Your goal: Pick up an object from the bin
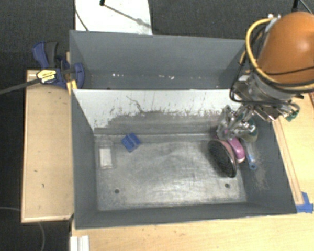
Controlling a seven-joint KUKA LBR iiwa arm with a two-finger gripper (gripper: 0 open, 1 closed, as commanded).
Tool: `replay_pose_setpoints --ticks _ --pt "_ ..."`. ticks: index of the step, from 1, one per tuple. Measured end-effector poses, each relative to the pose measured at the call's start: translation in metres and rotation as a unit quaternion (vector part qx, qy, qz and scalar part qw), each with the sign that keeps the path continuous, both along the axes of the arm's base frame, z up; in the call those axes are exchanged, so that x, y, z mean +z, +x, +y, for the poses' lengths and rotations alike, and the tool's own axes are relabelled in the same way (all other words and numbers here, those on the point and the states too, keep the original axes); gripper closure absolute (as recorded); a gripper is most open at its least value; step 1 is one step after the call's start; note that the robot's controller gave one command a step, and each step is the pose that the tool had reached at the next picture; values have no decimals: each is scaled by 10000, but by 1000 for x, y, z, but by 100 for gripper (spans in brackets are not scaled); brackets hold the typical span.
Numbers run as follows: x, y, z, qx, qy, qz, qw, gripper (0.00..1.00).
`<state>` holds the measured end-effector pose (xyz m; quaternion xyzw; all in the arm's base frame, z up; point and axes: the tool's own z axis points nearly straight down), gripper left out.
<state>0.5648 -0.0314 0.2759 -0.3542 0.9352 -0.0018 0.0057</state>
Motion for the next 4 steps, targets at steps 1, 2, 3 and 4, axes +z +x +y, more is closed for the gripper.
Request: replay_pose_setpoints --ticks 1,2,3,4 --pt "-4 -1 -1 -36 6 45 10000 0" --pt "-44 3 -11 -679 8 62 9977 0" --pt "-74 23 -71 -688 -2 39 9976 0" --pt "-198 17 -66 263 -11 48 9996 0"
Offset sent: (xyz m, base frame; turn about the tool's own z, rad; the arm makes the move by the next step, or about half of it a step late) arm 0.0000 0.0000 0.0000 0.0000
